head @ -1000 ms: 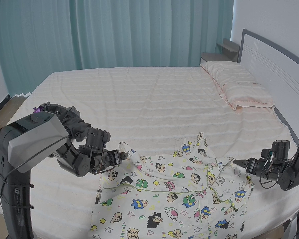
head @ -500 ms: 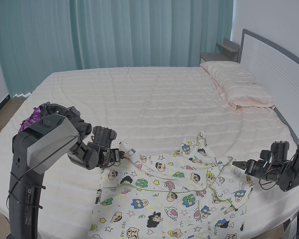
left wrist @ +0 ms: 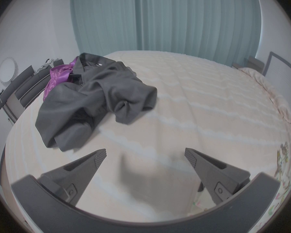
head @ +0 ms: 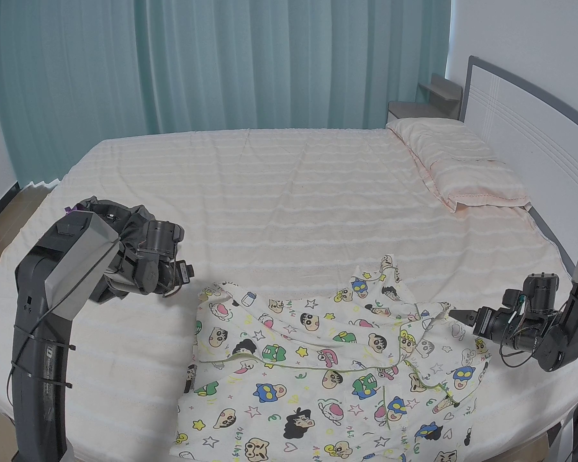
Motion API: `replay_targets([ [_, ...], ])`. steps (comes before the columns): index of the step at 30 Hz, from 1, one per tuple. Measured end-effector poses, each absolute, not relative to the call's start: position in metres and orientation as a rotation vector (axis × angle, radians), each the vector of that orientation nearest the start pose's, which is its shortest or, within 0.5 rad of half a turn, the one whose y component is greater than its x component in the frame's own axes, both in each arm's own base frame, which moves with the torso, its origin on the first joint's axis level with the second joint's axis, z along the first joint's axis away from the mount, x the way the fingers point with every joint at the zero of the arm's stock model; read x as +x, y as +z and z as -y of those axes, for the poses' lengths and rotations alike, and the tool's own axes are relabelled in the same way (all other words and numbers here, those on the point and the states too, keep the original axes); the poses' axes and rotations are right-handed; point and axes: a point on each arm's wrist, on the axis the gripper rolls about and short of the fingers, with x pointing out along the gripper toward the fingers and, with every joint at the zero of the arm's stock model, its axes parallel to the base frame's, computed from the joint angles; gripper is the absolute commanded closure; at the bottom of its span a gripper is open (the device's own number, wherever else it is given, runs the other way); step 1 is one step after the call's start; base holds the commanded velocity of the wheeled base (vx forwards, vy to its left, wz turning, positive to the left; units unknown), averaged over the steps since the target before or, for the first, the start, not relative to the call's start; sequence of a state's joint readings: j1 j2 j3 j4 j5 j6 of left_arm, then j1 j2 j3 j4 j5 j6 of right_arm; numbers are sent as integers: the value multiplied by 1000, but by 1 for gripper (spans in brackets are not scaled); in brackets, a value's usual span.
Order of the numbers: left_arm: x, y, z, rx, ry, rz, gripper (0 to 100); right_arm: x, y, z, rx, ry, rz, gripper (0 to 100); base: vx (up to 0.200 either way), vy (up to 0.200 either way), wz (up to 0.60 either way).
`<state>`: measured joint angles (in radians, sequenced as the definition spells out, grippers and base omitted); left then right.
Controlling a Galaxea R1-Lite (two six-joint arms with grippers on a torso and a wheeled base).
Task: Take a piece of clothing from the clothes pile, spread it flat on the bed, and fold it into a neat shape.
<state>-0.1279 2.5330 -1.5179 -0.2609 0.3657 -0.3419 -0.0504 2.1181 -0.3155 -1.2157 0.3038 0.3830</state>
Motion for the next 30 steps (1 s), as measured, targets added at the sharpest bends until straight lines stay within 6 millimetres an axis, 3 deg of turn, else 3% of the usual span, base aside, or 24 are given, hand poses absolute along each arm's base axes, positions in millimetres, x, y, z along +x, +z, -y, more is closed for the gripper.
replay_targets([
  [4,477,4,39,-180,373,-654,0,275,12,7,478,132,-622,0,0,0,0],
  [12,458,35,48,-359,275,-657,0,281,17,7,535,124,-570,0,0,0,0],
  [18,412,66,66,-480,139,-722,0,300,23,1,555,141,-530,0,0,0,0],
  [25,357,95,80,-593,52,-764,0,351,36,-18,545,154,-542,0,0,0,0],
  [30,326,105,84,-649,-5,-780,0,389,45,-35,530,130,-563,0,0,0,0],
])
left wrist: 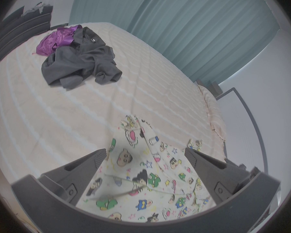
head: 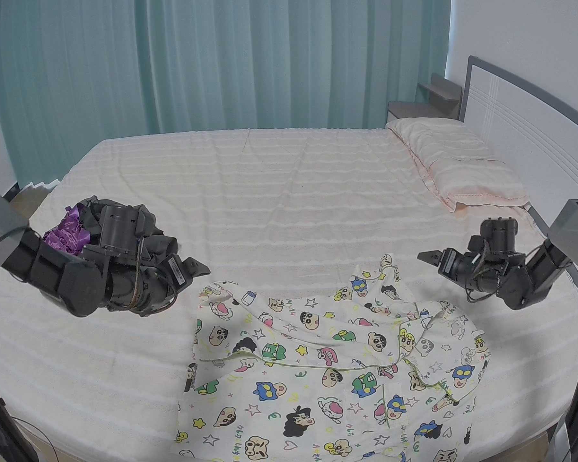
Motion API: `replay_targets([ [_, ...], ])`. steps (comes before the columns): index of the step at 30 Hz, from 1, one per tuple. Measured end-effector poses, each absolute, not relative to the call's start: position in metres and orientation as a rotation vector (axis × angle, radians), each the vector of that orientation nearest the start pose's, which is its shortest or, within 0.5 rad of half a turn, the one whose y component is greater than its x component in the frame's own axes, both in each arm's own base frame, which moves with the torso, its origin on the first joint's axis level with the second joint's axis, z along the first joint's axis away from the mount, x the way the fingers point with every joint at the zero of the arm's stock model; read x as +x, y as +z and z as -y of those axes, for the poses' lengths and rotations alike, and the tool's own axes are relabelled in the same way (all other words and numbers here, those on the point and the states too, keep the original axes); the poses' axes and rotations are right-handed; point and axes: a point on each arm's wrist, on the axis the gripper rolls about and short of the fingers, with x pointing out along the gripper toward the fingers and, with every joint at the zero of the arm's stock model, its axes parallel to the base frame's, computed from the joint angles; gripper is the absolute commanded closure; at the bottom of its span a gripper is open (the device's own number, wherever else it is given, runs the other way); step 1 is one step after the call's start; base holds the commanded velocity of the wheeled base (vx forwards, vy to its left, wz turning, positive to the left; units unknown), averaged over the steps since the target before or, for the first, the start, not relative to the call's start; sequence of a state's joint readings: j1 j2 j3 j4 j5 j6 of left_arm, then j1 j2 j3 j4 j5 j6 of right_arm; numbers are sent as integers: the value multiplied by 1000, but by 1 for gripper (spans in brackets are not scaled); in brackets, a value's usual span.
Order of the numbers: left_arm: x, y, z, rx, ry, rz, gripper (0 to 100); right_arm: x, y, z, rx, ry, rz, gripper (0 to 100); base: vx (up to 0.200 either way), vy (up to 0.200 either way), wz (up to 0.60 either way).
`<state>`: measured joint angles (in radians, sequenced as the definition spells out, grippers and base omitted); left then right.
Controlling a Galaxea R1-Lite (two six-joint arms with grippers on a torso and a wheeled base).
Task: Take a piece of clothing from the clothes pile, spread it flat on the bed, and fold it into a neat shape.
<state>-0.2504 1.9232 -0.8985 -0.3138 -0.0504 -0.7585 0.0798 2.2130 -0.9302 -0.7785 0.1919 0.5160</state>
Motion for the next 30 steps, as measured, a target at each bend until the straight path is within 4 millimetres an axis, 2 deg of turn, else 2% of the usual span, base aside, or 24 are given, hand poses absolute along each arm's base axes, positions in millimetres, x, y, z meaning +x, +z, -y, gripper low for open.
replay_targets([
  [3,308,105,85,-674,-29,-794,0,411,46,-49,520,126,-563,0,0,0,0],
  [11,274,105,91,-779,-78,-793,0,451,20,-91,467,74,-635,0,0,0,0],
  [19,258,106,102,-850,-145,-746,0,469,3,-108,427,20,-693,0,0,0,0],
  [30,247,101,106,-846,-170,-755,0,482,-2,-120,401,6,-754,0,0,0,0],
])
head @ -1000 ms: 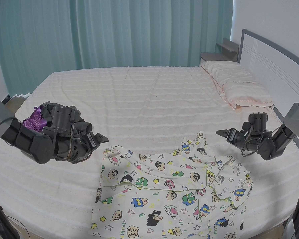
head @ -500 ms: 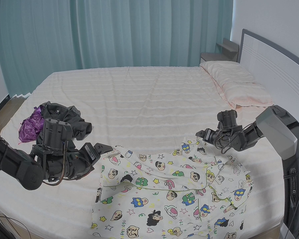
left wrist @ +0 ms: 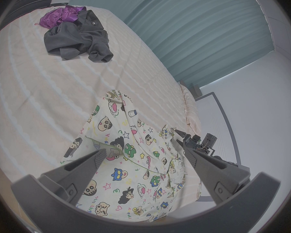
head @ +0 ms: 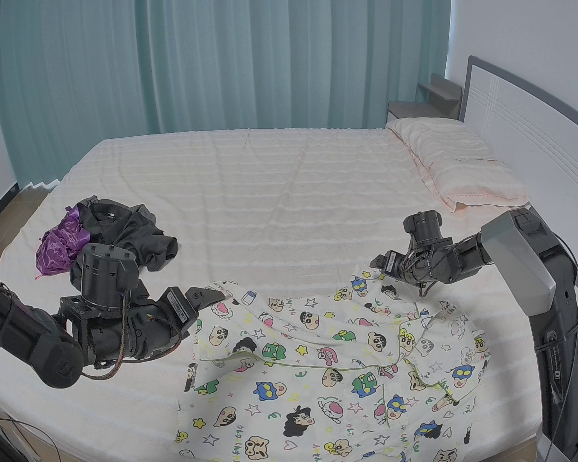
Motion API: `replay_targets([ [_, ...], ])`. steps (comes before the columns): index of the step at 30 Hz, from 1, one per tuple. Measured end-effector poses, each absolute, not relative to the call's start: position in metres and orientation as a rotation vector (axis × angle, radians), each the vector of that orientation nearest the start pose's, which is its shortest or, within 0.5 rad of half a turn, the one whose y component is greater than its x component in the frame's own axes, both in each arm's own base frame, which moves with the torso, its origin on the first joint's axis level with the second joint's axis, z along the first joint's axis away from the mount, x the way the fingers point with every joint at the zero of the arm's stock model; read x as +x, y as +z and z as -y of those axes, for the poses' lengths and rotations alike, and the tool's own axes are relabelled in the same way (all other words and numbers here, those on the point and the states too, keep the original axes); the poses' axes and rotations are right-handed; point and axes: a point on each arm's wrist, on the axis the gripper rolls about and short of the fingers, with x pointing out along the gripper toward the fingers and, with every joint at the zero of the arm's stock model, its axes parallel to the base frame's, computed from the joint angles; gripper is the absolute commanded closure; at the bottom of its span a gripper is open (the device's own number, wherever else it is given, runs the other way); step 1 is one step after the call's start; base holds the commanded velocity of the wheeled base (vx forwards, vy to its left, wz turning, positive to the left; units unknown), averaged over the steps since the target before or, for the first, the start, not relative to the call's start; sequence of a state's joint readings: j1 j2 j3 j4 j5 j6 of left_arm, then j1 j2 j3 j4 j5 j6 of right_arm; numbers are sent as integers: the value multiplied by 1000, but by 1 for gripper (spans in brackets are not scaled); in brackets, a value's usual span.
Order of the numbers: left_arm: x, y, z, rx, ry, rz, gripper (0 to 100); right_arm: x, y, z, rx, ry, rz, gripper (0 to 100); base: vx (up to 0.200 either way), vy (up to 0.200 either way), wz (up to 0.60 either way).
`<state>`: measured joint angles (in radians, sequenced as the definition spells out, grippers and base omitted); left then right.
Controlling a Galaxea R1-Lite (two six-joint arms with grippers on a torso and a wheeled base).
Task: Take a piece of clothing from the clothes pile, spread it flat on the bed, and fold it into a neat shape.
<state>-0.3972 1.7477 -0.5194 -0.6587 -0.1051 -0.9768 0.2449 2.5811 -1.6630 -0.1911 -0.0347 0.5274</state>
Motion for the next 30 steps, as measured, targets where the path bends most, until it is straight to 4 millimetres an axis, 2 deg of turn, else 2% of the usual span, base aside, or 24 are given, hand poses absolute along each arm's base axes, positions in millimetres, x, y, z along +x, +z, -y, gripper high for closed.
replay_targets([
  [13,245,99,106,-845,-166,-763,0,496,1,-128,380,-13,-846,0,0,0,0],
  [14,245,99,106,-845,-166,-763,0,497,1,-129,378,-14,-851,100,0,0,0],
  [30,245,98,105,-851,-174,-739,0,502,-2,-123,380,-30,-863,100,0,0,0],
])
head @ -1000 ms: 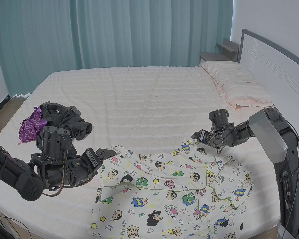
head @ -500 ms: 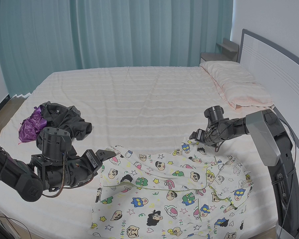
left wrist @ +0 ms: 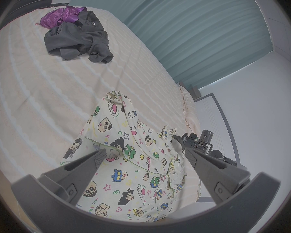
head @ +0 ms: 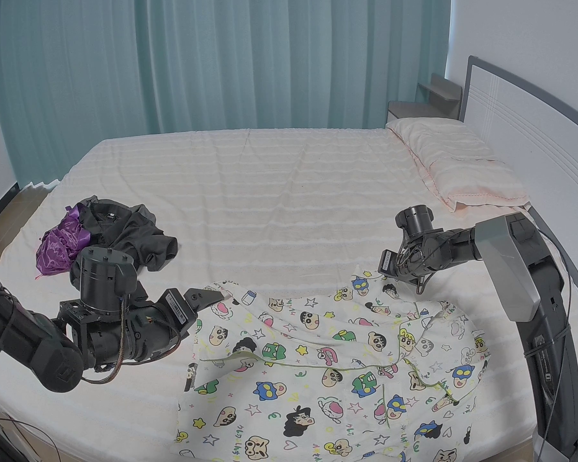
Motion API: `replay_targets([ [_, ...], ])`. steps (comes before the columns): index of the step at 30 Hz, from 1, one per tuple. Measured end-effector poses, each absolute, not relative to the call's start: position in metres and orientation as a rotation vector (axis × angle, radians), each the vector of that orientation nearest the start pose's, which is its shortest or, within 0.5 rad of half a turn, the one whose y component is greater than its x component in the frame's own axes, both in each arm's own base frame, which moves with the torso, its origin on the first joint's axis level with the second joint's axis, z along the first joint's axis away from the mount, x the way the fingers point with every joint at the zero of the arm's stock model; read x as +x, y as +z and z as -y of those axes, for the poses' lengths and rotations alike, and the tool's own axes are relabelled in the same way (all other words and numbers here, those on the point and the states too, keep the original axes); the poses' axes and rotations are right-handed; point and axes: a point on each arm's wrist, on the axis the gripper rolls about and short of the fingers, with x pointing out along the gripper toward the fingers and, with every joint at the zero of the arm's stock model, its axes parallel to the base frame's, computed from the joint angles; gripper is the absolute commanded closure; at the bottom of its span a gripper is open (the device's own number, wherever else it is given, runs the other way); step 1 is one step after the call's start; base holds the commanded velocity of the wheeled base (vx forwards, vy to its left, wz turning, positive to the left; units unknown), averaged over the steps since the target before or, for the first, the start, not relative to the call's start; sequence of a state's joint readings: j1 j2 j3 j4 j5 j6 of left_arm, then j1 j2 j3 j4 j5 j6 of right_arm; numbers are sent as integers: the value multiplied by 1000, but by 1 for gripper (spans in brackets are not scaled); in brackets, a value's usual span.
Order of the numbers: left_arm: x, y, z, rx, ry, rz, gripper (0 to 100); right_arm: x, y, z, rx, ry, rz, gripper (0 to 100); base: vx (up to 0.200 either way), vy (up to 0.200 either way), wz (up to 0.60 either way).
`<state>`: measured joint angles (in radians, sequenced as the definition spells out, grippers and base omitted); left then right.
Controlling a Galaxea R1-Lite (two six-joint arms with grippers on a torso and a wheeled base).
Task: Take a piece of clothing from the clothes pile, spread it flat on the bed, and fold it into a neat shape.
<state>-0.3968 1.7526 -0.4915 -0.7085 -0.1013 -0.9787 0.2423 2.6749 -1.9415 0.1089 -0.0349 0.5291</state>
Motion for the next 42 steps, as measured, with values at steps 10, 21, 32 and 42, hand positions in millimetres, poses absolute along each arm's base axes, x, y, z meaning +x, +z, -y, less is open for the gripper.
replay_targets([
  [10,244,97,105,-850,-172,-740,0,515,10,-100,475,-148,-761,100,0,0,0],
  [21,244,98,104,-851,-172,-738,0,529,18,-93,522,-167,-575,100,0,0,0],
  [32,244,97,104,-852,-170,-739,0,533,32,-86,534,-166,-489,100,0,0,0],
  [42,240,93,102,-848,-176,-750,0,496,22,-70,503,-93,-637,0,0,0,0],
])
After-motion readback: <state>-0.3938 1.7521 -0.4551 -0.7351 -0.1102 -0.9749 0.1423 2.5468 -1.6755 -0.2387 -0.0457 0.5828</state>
